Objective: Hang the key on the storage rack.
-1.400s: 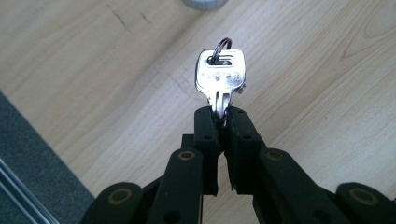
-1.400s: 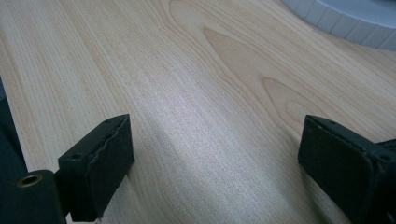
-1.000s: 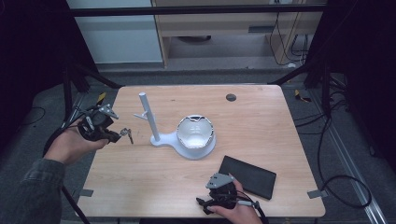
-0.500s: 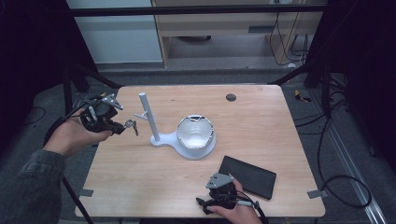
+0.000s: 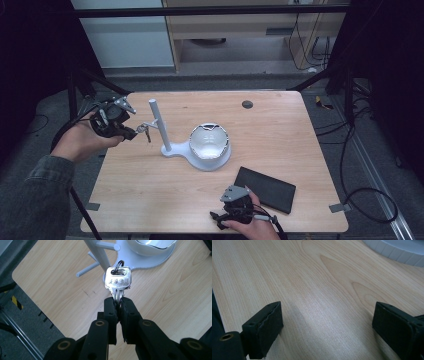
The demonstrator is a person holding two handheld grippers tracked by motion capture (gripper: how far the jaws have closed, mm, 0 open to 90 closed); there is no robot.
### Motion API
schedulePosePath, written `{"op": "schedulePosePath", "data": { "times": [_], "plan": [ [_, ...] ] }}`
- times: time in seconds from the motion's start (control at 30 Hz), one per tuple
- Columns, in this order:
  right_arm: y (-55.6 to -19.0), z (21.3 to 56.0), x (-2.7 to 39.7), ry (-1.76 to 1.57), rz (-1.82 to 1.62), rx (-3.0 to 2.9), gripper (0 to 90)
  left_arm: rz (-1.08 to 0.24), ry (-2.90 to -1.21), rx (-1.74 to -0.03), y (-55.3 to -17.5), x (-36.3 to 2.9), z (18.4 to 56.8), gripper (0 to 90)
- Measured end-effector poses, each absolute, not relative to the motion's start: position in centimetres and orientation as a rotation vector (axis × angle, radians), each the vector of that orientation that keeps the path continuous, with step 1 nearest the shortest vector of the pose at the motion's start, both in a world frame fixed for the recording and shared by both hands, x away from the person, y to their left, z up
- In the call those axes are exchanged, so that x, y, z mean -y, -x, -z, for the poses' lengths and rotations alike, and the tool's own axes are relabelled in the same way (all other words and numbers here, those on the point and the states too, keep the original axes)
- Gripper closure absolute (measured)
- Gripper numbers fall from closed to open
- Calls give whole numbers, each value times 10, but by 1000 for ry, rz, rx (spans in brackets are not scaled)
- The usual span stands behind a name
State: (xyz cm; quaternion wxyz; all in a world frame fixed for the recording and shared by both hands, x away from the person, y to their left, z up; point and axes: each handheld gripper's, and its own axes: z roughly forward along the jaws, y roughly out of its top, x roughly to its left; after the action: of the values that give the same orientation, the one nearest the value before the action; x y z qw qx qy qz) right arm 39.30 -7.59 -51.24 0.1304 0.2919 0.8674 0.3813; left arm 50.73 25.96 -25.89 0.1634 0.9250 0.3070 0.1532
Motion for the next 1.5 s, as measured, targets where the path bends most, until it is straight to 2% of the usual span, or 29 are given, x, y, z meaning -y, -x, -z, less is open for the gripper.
{"op": "schedulePosePath", "data": {
  "times": [0.53, 0.57, 0.63, 0.73, 0.97, 1.5],
  "plan": [
    [-394, 512, 74, -853, -1108, -2519, 91, -438, -2641, -866, -513, -252, 256, 834],
    [-394, 512, 74, -853, -1109, -2503, 119, -441, -2641, -865, -513, -251, 255, 834],
    [-394, 512, 74, -832, -1122, -2489, 119, -441, -2637, -865, -513, -251, 255, 834],
    [-390, 495, 76, -813, -1215, -2422, 116, -436, -2640, -864, -515, -250, 255, 834],
    [-387, 469, 104, -840, -1287, -2268, 121, -437, -2655, -870, -519, -246, 257, 834],
    [-390, 460, 136, -911, -1269, -2181, 119, -424, -2644, -898, -528, -248, 261, 834]
  ]
}}
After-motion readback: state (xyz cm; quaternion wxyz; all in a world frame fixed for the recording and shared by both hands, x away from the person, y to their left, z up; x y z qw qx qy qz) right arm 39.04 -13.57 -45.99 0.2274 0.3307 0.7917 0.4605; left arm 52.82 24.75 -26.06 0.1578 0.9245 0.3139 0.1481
